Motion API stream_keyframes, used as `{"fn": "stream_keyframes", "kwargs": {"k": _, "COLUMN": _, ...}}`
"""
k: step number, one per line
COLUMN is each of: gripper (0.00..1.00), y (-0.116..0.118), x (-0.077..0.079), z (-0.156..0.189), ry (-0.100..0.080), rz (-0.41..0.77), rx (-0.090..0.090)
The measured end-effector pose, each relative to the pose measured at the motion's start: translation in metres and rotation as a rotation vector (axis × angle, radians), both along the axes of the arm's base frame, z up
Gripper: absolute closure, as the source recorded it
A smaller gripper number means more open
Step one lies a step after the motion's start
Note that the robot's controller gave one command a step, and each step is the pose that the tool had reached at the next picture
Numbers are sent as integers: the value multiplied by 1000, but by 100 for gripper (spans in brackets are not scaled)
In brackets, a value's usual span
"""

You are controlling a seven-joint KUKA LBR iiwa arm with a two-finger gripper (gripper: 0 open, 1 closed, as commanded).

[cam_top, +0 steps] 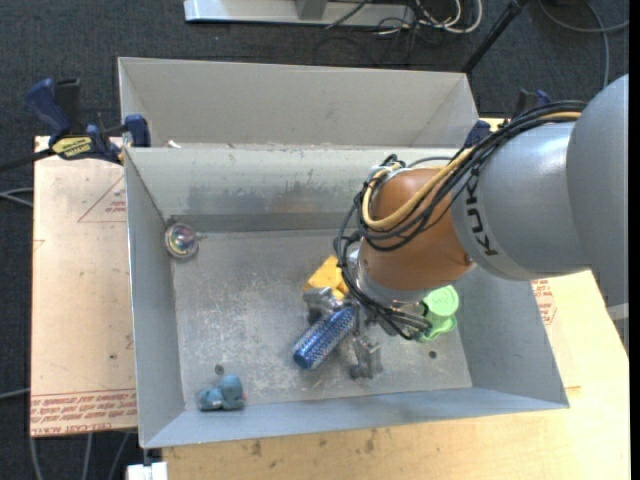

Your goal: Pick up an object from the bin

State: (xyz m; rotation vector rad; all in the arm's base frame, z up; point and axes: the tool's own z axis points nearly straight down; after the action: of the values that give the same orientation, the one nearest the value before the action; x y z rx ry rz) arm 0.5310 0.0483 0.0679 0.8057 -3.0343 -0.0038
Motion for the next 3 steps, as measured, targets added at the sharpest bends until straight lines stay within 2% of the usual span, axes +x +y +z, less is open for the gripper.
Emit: {"fn": "stream_keyframes", "kwargs": {"k": 3, "gripper": 0, "y": 1, "x": 1, "z": 0, "ry": -4, "rz": -6, "rx": 0}}
